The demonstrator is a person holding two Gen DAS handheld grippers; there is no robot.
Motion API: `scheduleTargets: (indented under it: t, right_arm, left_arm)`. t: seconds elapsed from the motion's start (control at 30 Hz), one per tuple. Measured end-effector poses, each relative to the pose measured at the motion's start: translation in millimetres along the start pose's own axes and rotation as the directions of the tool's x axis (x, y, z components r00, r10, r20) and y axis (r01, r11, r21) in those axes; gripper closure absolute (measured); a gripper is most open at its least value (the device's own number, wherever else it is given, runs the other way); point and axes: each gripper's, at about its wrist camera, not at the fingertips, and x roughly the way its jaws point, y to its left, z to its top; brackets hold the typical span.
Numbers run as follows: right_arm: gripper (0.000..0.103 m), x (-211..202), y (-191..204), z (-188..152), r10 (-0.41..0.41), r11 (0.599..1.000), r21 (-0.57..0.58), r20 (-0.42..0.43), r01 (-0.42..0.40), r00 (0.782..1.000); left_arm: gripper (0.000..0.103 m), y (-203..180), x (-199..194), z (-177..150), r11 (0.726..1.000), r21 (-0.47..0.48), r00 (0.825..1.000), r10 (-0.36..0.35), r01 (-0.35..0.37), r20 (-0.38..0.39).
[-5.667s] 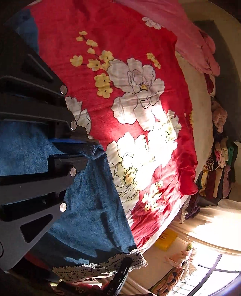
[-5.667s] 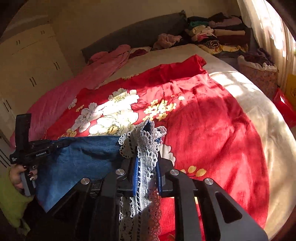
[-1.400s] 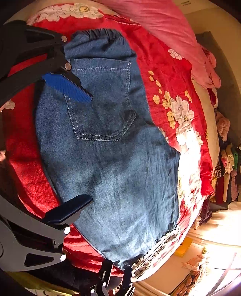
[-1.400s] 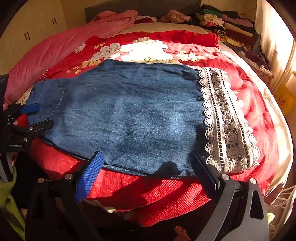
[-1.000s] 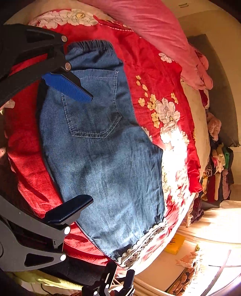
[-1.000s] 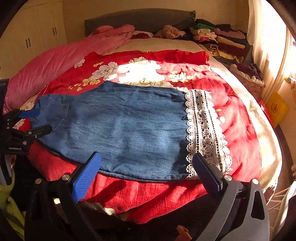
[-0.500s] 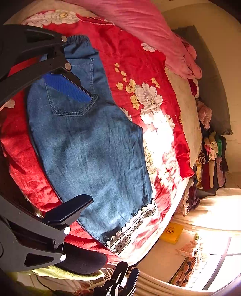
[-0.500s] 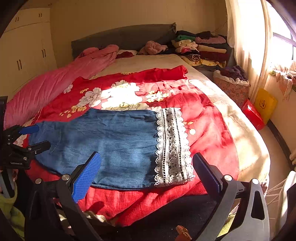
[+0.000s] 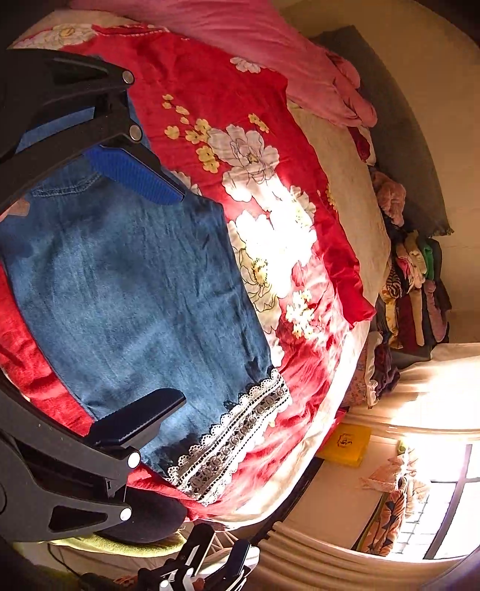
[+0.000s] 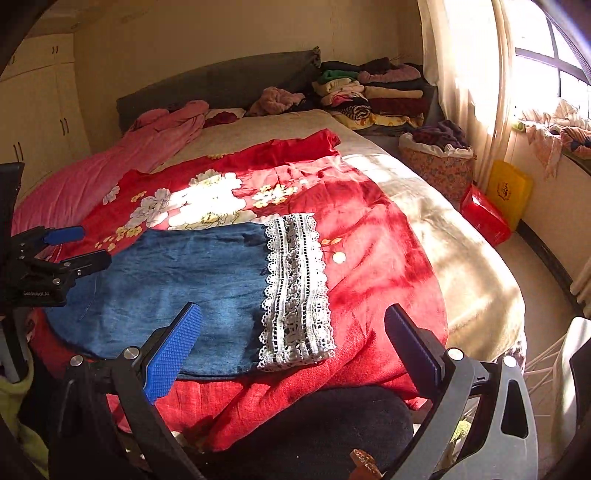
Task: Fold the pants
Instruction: 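Grasp the lace hem with the right gripper while the left gripper grasps the denim beside it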
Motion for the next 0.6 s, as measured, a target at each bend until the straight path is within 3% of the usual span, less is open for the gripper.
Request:
scheduleTargets:
  t: [0.3,0.6]
  right_arm:
    - [0.004,22.5,-13.3,-9.1,-0.007,0.999,0.046,-0.055,0.009,0.998]
    - [0.005,54.0,-11.4,-14.7,0.042,0.996,0.085,-0.106,-0.033,0.993]
  left_arm:
    - [0.010,-22.5,56.0,32.0,0.997,0.066,0.998,-0.040,0.042,-0.039]
    - [0.010,-37.0,128.3,60.1,0.988,0.113,0.989,-0.095,0.108,-0.114]
